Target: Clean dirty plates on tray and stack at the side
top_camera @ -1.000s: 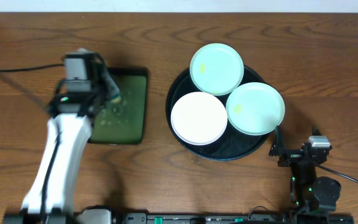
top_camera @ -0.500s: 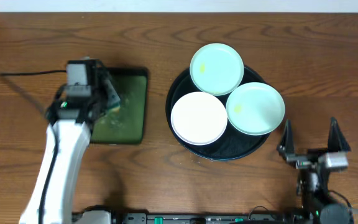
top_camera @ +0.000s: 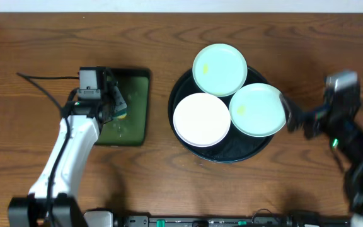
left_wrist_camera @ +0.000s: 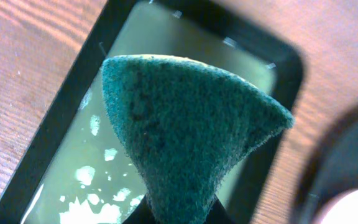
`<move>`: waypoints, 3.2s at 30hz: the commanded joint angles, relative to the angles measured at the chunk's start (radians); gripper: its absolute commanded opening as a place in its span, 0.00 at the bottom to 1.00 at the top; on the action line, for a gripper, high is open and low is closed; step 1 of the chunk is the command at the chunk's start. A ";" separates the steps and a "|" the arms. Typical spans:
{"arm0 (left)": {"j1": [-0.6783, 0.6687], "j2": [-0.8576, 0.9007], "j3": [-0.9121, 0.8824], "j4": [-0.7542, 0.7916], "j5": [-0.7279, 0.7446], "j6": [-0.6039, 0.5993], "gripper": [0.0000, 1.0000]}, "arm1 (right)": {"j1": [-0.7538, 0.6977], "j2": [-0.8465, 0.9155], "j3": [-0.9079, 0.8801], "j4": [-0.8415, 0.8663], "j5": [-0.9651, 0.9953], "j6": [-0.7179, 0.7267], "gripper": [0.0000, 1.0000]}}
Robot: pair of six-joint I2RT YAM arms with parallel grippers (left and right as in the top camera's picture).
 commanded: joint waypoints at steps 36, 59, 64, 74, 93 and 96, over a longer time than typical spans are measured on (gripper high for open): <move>-0.297 0.221 0.367 -0.367 0.408 0.085 0.08 | 0.391 1.147 0.396 -0.219 0.238 0.050 0.45; -0.390 0.378 0.367 -0.122 0.379 -0.196 0.07 | 0.438 1.284 0.395 -0.226 0.351 0.049 0.02; -0.462 0.378 0.367 -0.116 0.189 -0.360 0.07 | 0.438 1.284 0.395 -0.226 0.349 0.069 0.02; -0.626 0.441 0.350 -0.079 -0.112 -0.599 0.07 | 0.436 1.284 0.395 -0.225 0.349 0.096 0.02; -0.649 0.539 0.351 -0.046 -0.113 -0.518 0.42 | 0.436 1.284 0.395 -0.229 0.349 0.096 0.01; -0.649 0.539 0.351 -0.045 -0.113 -0.508 0.26 | 0.436 1.284 0.395 -0.229 0.349 0.095 0.02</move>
